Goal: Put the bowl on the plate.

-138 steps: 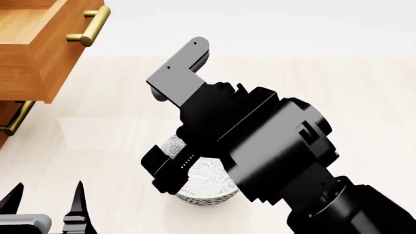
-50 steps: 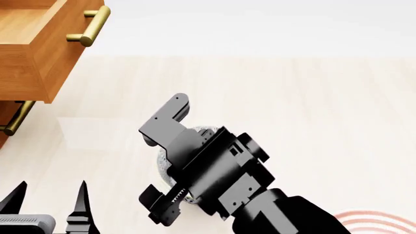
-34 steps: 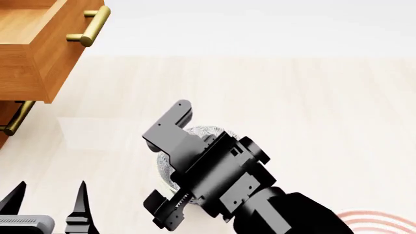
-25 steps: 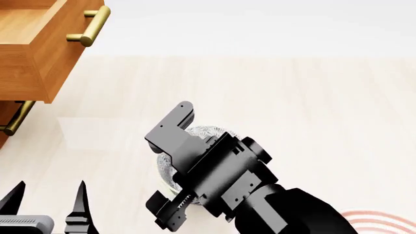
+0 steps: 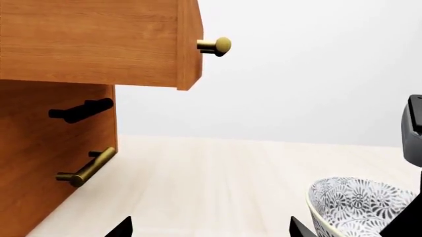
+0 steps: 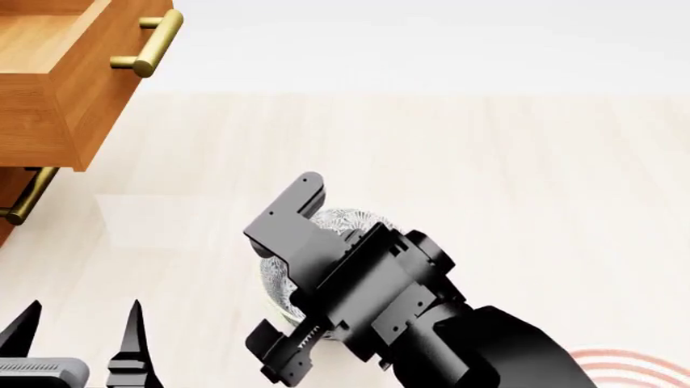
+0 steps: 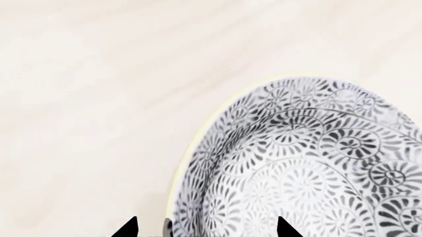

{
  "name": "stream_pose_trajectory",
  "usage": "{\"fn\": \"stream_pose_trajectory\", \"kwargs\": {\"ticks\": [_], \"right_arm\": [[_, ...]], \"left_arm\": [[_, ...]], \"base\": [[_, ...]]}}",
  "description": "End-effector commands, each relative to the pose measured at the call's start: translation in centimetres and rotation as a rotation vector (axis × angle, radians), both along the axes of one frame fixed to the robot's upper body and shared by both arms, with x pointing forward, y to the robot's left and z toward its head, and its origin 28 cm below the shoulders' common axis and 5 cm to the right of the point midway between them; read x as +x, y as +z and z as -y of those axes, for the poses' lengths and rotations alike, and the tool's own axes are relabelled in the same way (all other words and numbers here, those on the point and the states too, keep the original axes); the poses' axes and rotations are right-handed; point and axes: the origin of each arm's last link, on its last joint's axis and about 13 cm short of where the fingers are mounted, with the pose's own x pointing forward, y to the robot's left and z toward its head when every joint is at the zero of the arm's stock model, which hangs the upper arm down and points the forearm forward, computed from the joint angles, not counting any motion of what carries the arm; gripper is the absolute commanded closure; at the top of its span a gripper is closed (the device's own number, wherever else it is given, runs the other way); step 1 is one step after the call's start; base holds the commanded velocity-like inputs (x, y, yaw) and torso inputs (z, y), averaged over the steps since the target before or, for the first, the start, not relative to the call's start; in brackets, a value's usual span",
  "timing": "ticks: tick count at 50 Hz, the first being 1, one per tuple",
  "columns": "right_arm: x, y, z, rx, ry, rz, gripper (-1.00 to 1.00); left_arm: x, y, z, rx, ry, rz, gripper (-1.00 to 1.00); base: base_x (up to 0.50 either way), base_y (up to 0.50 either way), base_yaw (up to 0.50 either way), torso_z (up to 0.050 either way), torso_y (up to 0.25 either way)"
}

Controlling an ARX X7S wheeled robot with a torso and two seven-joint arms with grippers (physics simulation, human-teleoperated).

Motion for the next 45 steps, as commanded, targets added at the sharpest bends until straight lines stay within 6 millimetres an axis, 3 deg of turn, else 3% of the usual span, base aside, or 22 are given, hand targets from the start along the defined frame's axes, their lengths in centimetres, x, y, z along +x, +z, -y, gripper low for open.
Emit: {"fn": "stream_pose_trajectory", "kwargs": {"ticks": [1,14,15,38,45], "right_arm": [[-0.2,-0.5,0.0,-0.011,-0.004,0.001,-1.0],[-0.3,-0.7,-0.2,-0.014,0.002,0.005,-1.0],[-0.3,-0.7,-0.2,-0.014,0.003,0.006,1.0],[-0.1,-0.2,-0.2,-0.014,0.008,0.008,1.0],[0.0,1.7,0.2,0.018,0.008,0.073,1.0]], "left_arm": [[0.0,0.1,0.0,0.0,0.001,0.001,-1.0],[-0.1,0.0,0.0,-0.003,0.003,0.0,-1.0],[-0.1,0.0,0.0,-0.001,0.003,0.0,-1.0],[-0.2,0.1,0.0,-0.003,0.001,0.002,-1.0],[-0.2,0.2,0.0,-0.003,0.0,0.005,-1.0]], "base": [[0.0,0.0,0.0,0.0,0.0],[0.0,0.0,0.0,0.0,0.0],[0.0,0.0,0.0,0.0,0.0],[0.0,0.0,0.0,0.0,0.0],[0.0,0.0,0.0,0.0,0.0]]}}
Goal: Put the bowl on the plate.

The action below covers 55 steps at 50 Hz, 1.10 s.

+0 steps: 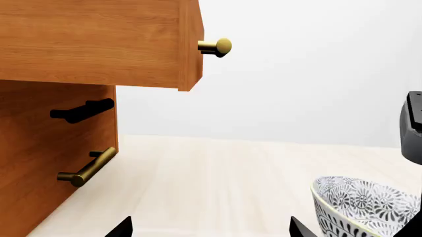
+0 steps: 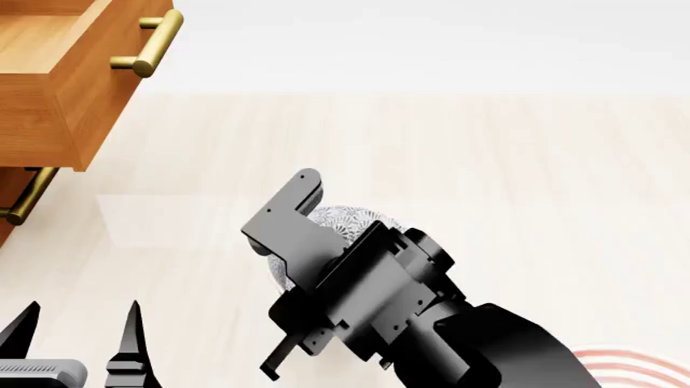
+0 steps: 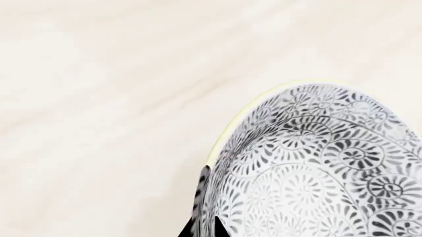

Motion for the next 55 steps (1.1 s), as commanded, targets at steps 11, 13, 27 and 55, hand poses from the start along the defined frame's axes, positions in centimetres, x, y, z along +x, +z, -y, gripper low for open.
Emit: {"fn": "stream_pose_trajectory", "kwargs": {"ticks": [11,13,27,55], "right_arm": [[-2.0,4.3,1.8,0.011,0.012,0.142,1.0],[-1.9,4.6,2.1,0.006,0.004,0.143,1.0],[-2.9,7.8,3.4,-0.067,-0.035,0.194,1.0],[-7.6,9.6,7.7,-0.116,-0.125,0.288,1.0]], "left_arm": [[-0.1,0.4,-0.1,0.0,0.001,0.011,-1.0],[-0.2,0.4,-0.1,0.001,0.002,0.011,-1.0],[-0.3,0.4,-0.2,-0.003,0.008,0.013,-1.0],[-0.2,0.5,0.0,0.002,0.001,0.015,-1.0]], "base": [[0.0,0.0,0.0,0.0,0.0],[0.0,0.0,0.0,0.0,0.0],[0.0,0.0,0.0,0.0,0.0],[0.0,0.0,0.0,0.0,0.001]]}}
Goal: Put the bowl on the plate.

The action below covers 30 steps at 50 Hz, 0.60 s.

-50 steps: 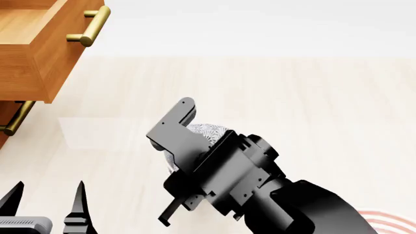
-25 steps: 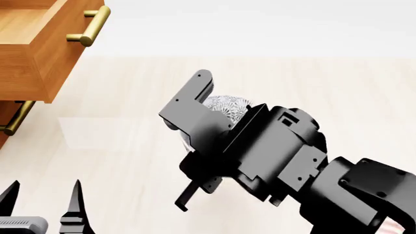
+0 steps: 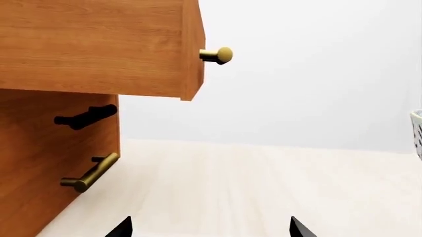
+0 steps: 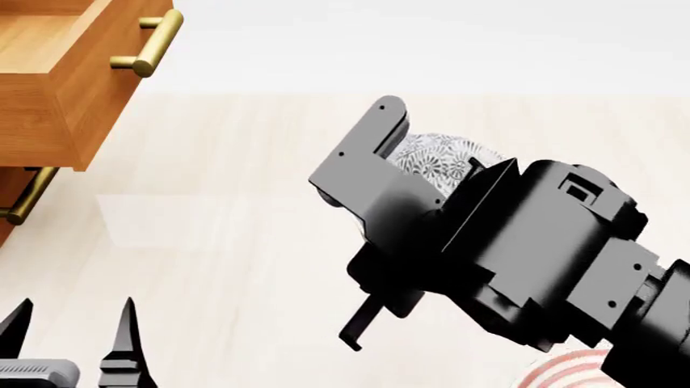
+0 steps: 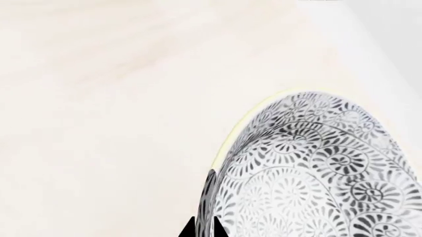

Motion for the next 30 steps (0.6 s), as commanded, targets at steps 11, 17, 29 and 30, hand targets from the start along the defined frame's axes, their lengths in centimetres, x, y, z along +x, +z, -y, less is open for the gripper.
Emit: {"fn": "stream_pose_trajectory", "kwargs": {"ticks": [11,17,29,30], "right_arm": [[-5.2,0.4,3.4,0.014,-0.061,0.114,1.0],[-6.9,0.0,4.4,0.017,-0.092,0.126,1.0],[-9.4,0.1,5.6,-0.035,-0.149,0.135,1.0],[-9.6,0.1,5.7,-0.038,-0.152,0.133,1.0]], "left_arm": [[0.1,0.1,0.1,0.01,-0.005,0.003,-1.0],[0.2,0.1,0.1,0.011,-0.004,0.002,-1.0],[0.0,0.3,0.0,0.01,-0.004,0.006,-1.0],[0.0,0.3,0.0,0.009,-0.005,0.006,-1.0]], "base": [[0.0,0.0,0.0,0.0,0.0],[0.0,0.0,0.0,0.0,0.002],[0.0,0.0,0.0,0.0,0.0],[0.0,0.0,0.0,0.0,0.0]]}}
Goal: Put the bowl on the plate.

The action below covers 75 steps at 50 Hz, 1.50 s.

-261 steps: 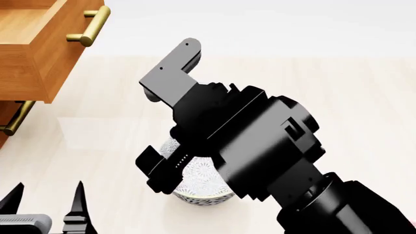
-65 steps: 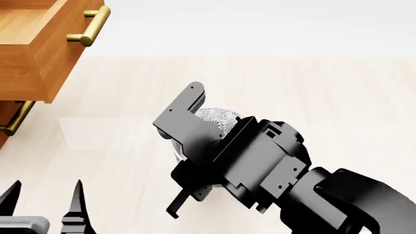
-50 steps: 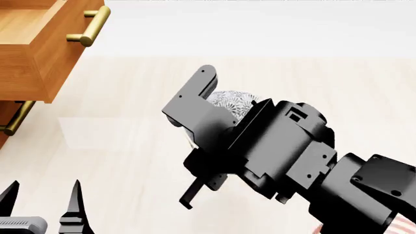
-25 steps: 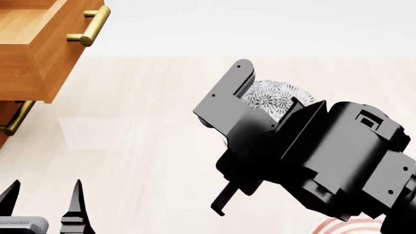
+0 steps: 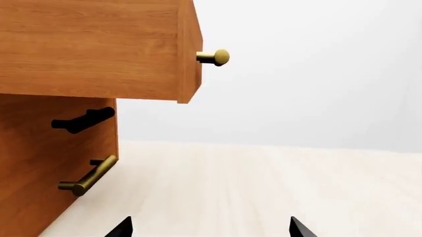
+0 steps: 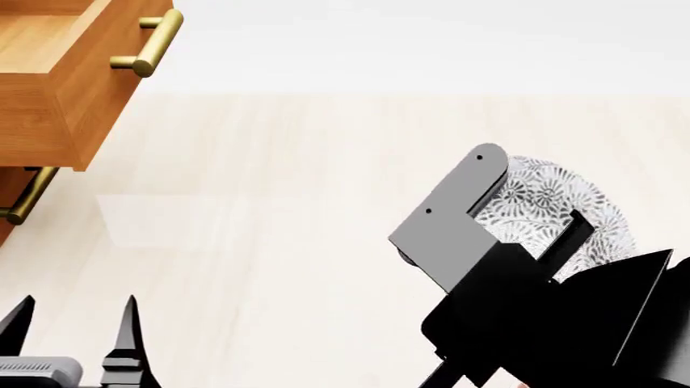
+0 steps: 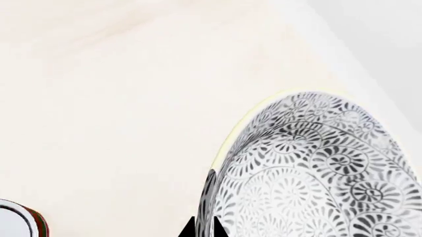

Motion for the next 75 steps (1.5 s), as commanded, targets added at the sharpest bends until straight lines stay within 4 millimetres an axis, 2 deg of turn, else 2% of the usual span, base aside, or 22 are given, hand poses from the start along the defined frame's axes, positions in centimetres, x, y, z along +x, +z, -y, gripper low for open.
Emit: {"fn": "stream_pose_trajectory", "kwargs": {"ticks": [1,18,43,62,75], "right_arm": [[-2.7,0.2,1.4,-0.054,-0.068,0.041,1.0],[-5.7,-0.7,2.7,-0.118,-0.141,0.009,1.0],[-8.6,-2.2,4.8,-0.023,-0.258,0.03,1.0],[-9.2,-3.7,5.9,0.034,-0.306,0.023,1.0],[-9.0,-4.7,6.4,0.05,-0.322,0.007,1.0]], "left_arm": [[-0.1,0.1,-0.1,-0.001,0.0,0.003,-1.0],[0.0,-0.2,-0.2,-0.01,0.002,-0.001,-1.0],[0.1,-0.3,-0.1,-0.014,-0.003,-0.005,-1.0],[0.2,-0.4,0.0,-0.012,-0.009,-0.006,-1.0],[0.2,-0.5,-0.1,-0.014,-0.008,-0.009,-1.0]], "base": [[0.0,0.0,0.0,0.0,0.0],[0.0,0.0,0.0,0.0,0.001],[0.0,0.0,0.0,0.0,0.0],[0.0,0.0,0.0,0.0,0.001],[0.0,0.0,0.0,0.0,0.0]]}}
